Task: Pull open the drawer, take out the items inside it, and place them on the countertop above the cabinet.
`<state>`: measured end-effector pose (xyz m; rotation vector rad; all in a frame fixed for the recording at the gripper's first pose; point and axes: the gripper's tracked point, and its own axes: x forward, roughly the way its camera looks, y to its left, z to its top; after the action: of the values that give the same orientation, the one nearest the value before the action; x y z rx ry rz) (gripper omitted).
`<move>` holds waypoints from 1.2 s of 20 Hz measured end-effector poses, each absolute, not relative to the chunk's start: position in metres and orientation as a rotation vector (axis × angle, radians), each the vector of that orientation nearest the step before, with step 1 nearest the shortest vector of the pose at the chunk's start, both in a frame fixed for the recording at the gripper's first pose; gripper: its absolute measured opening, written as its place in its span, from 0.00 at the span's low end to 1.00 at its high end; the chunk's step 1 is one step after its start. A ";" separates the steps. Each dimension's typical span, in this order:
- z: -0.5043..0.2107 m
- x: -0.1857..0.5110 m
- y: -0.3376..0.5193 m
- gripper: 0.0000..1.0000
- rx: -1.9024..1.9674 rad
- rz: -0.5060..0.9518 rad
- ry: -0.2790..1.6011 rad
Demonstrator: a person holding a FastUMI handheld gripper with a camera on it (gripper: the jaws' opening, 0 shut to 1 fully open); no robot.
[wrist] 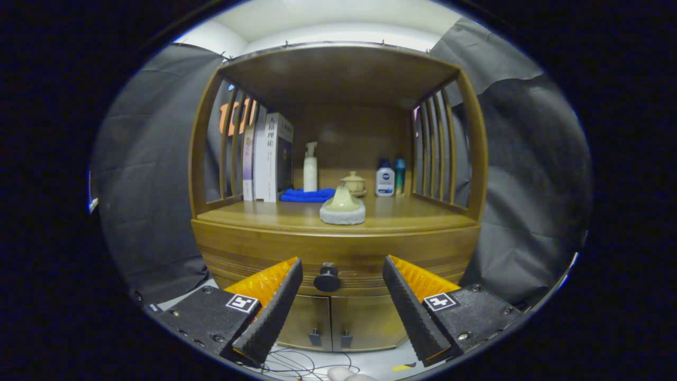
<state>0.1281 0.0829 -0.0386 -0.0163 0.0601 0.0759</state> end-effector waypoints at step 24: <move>-0.014 0.009 0.025 0.99 0.010 0.010 -0.016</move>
<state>0.0087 0.0246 -0.0145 0.0099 -0.0162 0.0098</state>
